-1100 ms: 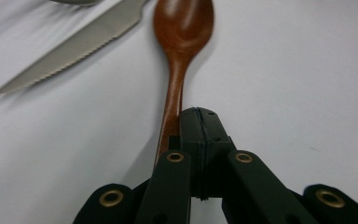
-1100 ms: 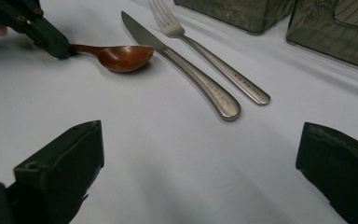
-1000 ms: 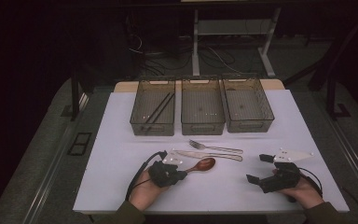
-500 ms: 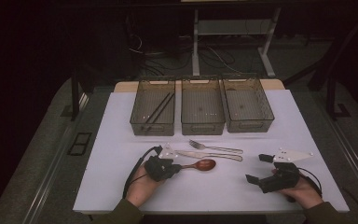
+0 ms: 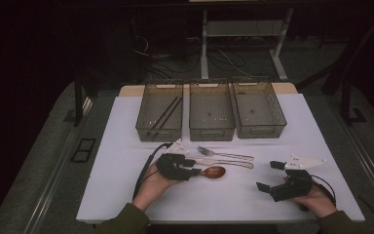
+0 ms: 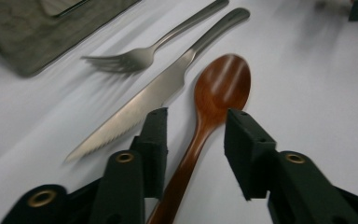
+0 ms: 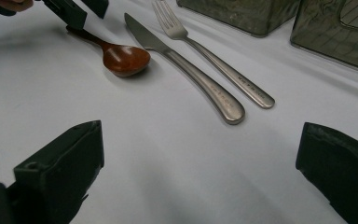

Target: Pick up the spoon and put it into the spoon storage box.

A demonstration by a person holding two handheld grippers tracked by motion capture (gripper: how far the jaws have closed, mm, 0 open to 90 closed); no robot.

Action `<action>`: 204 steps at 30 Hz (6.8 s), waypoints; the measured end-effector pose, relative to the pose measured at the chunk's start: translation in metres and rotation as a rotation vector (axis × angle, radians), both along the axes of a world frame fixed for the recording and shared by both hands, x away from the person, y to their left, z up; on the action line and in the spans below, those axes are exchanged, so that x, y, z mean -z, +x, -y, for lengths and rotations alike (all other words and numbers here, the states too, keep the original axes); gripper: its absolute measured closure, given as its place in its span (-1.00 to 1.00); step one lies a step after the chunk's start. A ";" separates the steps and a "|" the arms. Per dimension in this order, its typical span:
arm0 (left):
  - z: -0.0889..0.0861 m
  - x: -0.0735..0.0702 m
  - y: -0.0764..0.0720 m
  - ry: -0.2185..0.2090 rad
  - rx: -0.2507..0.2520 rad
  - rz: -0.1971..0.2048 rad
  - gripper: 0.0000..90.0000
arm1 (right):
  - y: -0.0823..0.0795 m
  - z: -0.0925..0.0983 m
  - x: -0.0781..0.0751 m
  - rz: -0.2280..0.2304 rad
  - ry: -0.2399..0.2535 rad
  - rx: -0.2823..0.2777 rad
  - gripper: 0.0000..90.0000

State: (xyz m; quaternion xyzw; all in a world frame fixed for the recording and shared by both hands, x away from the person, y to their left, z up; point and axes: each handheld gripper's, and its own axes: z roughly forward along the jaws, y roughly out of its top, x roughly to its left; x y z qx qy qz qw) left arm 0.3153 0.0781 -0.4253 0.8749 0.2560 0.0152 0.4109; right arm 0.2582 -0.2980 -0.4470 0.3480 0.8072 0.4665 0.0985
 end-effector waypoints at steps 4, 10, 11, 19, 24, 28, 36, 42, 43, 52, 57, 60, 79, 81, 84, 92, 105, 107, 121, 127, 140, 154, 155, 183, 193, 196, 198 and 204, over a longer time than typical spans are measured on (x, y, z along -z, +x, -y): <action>0.016 0.003 0.010 -0.009 0.027 -0.017 0.08 | 0.000 0.000 0.000 0.001 -0.002 0.000 -0.99; 0.038 0.008 0.017 -0.013 0.046 -0.021 0.04 | 0.000 0.000 0.000 -0.002 -0.005 -0.002 -0.99; 0.041 0.010 0.018 -0.008 0.052 -0.021 0.04 | 0.000 0.000 0.001 -0.001 -0.005 -0.003 -0.99; 0.052 0.016 0.015 0.043 0.068 -0.010 0.02 | -0.001 0.000 0.000 0.001 -0.005 -0.005 -0.99; 0.053 0.019 0.014 0.063 0.081 0.008 0.02 | -0.001 -0.001 0.000 0.001 -0.006 -0.005 -0.99; 0.055 0.020 0.012 0.079 0.091 0.011 0.02 | -0.001 -0.001 0.000 0.000 -0.007 -0.005 -0.99; 0.057 0.021 0.007 0.093 0.092 0.010 0.01 | -0.001 0.000 0.000 0.002 -0.006 -0.006 -0.99; 0.058 0.020 0.005 0.111 0.115 0.025 0.10 | -0.001 0.000 0.000 0.005 -0.007 -0.007 -0.99; 0.058 0.020 0.005 0.115 0.122 0.030 0.12 | -0.001 0.000 0.000 0.005 -0.007 -0.007 -0.99; 0.058 0.019 0.002 0.117 0.156 0.026 0.36 | -0.001 0.000 0.000 0.007 -0.007 -0.008 -0.99; 0.059 0.018 0.001 0.131 0.188 0.034 0.49 | -0.001 0.000 0.000 0.006 -0.008 -0.009 -0.99; 0.059 0.018 0.000 0.128 0.191 0.026 0.54 | -0.001 0.000 0.000 0.006 -0.008 -0.009 -0.99; 0.059 0.018 0.001 0.141 0.223 0.022 0.77 | -0.001 -0.001 0.000 0.004 -0.012 -0.010 -0.99; 0.060 0.017 0.001 0.143 0.222 0.023 0.77 | -0.002 -0.001 0.000 0.004 -0.012 -0.011 -0.99; 0.060 0.017 0.000 0.140 0.214 0.021 0.77 | -0.001 -0.001 0.000 0.004 -0.011 -0.011 -0.99; 0.056 0.012 -0.001 0.113 0.178 0.021 0.78 | -0.002 0.000 0.000 0.004 -0.012 -0.011 -0.99; 0.036 -0.003 0.004 0.029 0.107 0.010 0.79 | -0.002 -0.001 0.000 0.005 -0.012 -0.013 -0.99; 0.034 -0.005 0.004 0.020 0.093 0.004 0.79 | -0.002 -0.001 0.000 0.004 -0.013 -0.013 -0.99; 0.024 -0.014 0.017 -0.026 0.028 0.011 0.79 | -0.001 -0.001 0.001 -0.001 -0.012 -0.011 -0.99; 0.024 -0.023 0.028 -0.039 0.003 0.014 0.79 | -0.001 0.000 0.000 -0.001 -0.010 -0.009 -0.99; 0.030 -0.050 0.057 -0.068 -0.038 0.031 0.79 | -0.001 0.000 0.000 0.001 -0.010 -0.011 -0.99; 0.044 -0.077 0.092 -0.064 -0.077 0.097 0.79 | -0.002 0.000 0.000 0.001 -0.004 -0.010 -0.99; 0.045 -0.078 0.093 -0.066 -0.079 0.101 0.79 | -0.001 0.000 0.000 0.002 -0.004 -0.010 -0.99; 0.086 -0.080 0.172 -0.115 -0.170 0.149 0.79 | -0.001 0.000 -0.002 0.001 0.022 -0.012 -0.99; 0.095 -0.062 0.186 -0.121 -0.192 0.130 0.79 | -0.001 0.001 -0.002 0.008 0.026 -0.019 -0.99; 0.097 -0.058 0.187 -0.107 -0.210 0.140 0.78 | -0.002 0.001 -0.003 0.003 0.029 -0.016 -0.99; 0.097 -0.057 0.187 -0.105 -0.229 0.142 0.60 | -0.002 0.001 -0.003 0.003 0.030 -0.017 -0.99; 0.097 -0.059 0.186 -0.104 -0.236 0.160 0.20 | -0.002 0.002 -0.003 0.003 0.033 -0.014 -0.99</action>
